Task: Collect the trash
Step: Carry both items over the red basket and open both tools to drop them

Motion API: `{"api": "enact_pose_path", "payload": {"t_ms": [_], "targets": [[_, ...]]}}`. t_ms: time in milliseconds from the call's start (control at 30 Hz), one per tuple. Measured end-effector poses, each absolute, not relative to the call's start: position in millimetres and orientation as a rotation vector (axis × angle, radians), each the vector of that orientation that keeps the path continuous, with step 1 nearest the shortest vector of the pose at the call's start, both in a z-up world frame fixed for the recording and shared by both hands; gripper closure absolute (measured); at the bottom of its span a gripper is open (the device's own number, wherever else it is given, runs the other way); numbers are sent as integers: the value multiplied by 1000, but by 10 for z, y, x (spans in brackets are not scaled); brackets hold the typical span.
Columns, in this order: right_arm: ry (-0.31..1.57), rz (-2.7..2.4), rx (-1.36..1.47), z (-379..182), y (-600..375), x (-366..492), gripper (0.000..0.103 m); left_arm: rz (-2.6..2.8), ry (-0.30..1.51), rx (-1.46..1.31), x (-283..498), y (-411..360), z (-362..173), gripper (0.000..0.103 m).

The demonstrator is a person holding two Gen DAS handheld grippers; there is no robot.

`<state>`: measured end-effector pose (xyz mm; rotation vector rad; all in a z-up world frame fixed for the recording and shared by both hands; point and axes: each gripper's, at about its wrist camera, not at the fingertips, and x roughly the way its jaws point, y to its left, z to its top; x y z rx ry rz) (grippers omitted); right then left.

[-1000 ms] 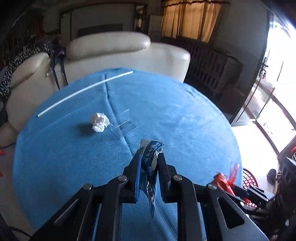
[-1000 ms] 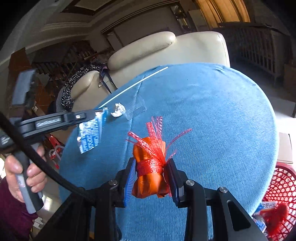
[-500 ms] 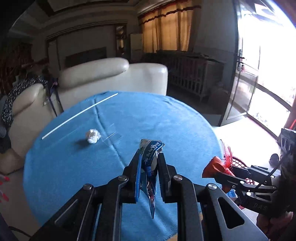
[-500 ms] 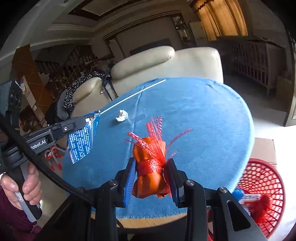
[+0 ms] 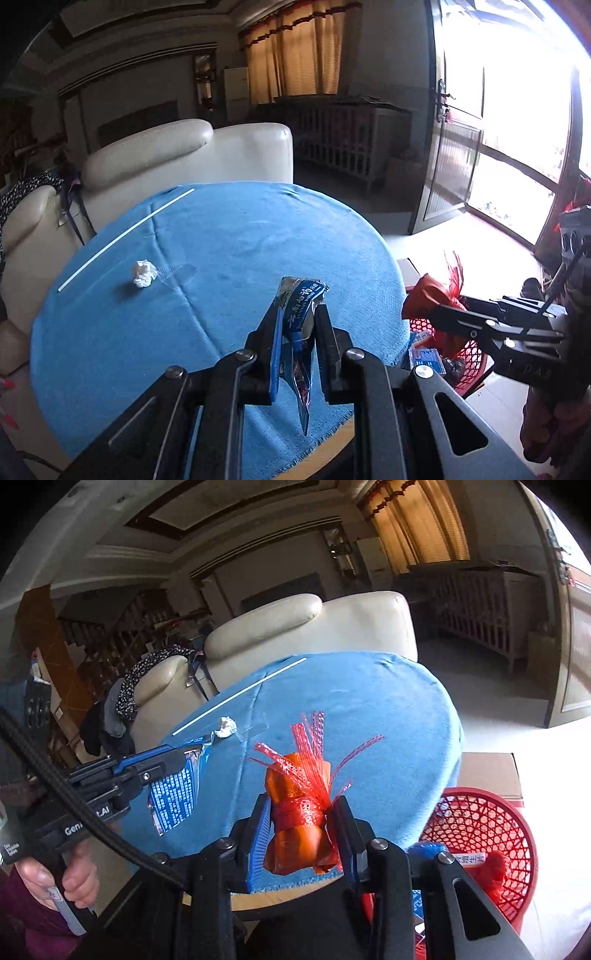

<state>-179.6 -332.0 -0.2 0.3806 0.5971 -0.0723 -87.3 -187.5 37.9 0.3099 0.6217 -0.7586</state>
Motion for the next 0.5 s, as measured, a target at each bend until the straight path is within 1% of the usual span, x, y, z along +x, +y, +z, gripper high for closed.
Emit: {"api": "enact_pose_path", "payload": {"t_ms": [500], "targets": [[581,-74,436,-27,-3420,-1839,67,-735,621,316,-954,-1887,330,85]]}}
